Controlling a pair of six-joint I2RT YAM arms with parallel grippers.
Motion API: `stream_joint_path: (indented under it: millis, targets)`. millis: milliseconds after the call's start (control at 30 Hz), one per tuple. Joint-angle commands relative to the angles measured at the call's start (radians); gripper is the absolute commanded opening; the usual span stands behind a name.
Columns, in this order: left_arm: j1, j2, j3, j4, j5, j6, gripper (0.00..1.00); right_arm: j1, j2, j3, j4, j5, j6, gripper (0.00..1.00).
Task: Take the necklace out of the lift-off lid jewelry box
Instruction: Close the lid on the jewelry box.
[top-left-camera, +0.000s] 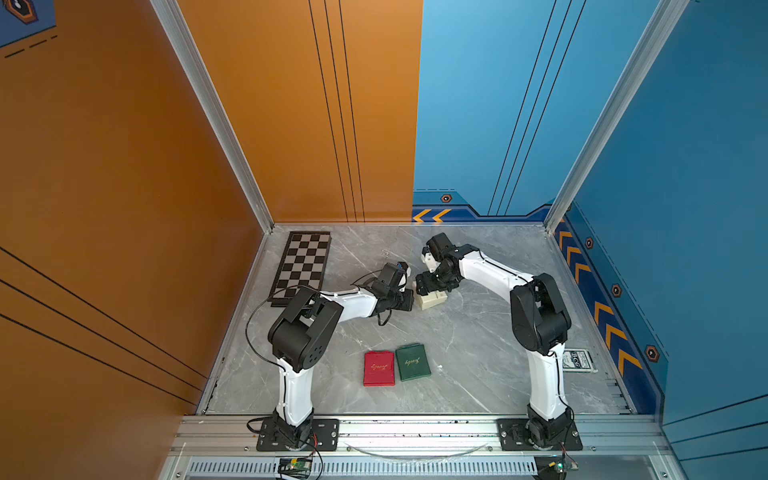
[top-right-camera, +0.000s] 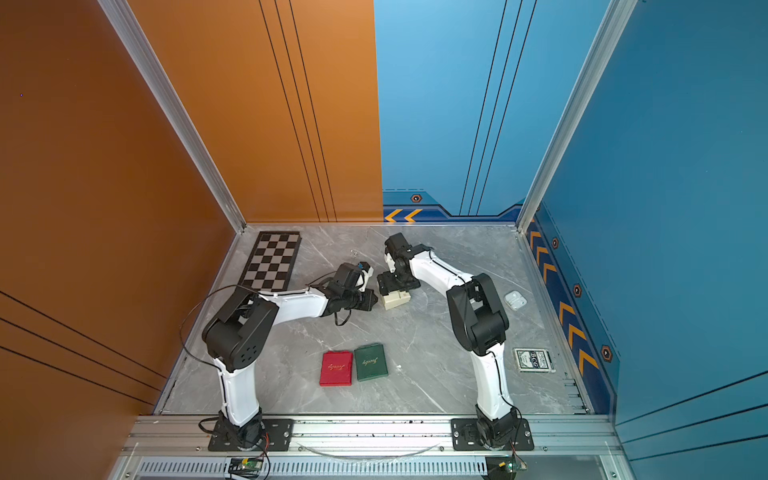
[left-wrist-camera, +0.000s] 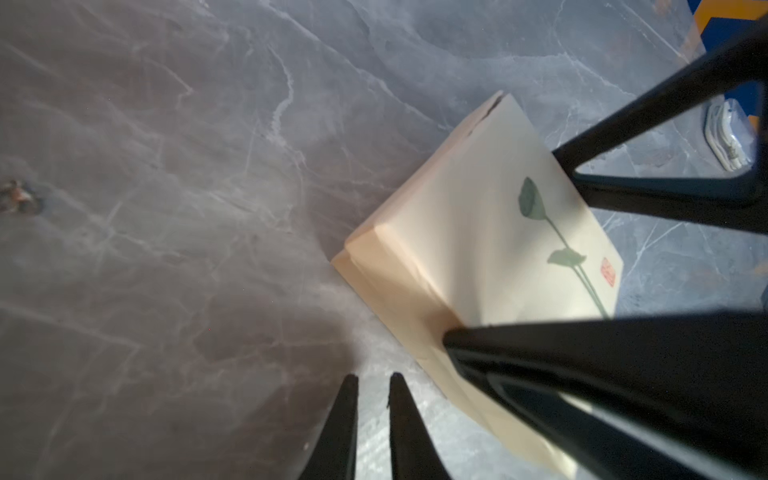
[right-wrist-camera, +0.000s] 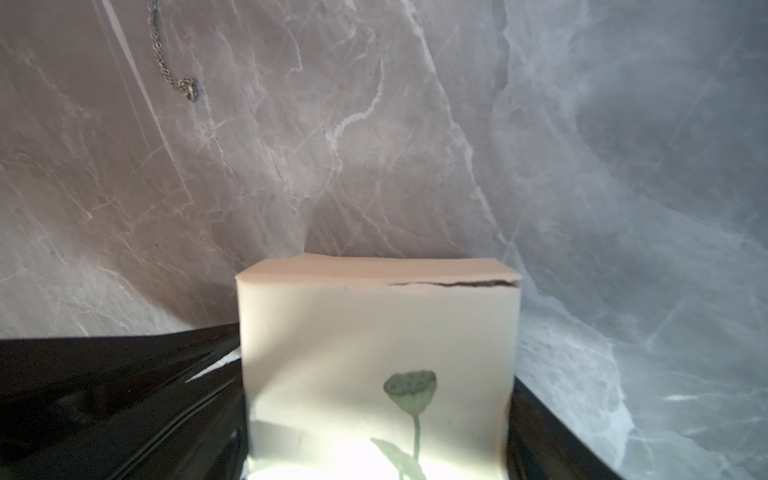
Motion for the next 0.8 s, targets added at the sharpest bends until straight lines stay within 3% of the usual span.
stream_joint_path:
  millis: [0,767]
  targets:
    - [0.009,0.037,0.026,0.014,0.029,0.017,0.16,0.005,0.058,-0.067,-0.107,0.02,-0.026,0.77]
    - [0.011,0.117,0.066,0.085,0.055,-0.008,0.15,0.019,0.059,-0.059,-0.112,-0.05,-0.023,0.77]
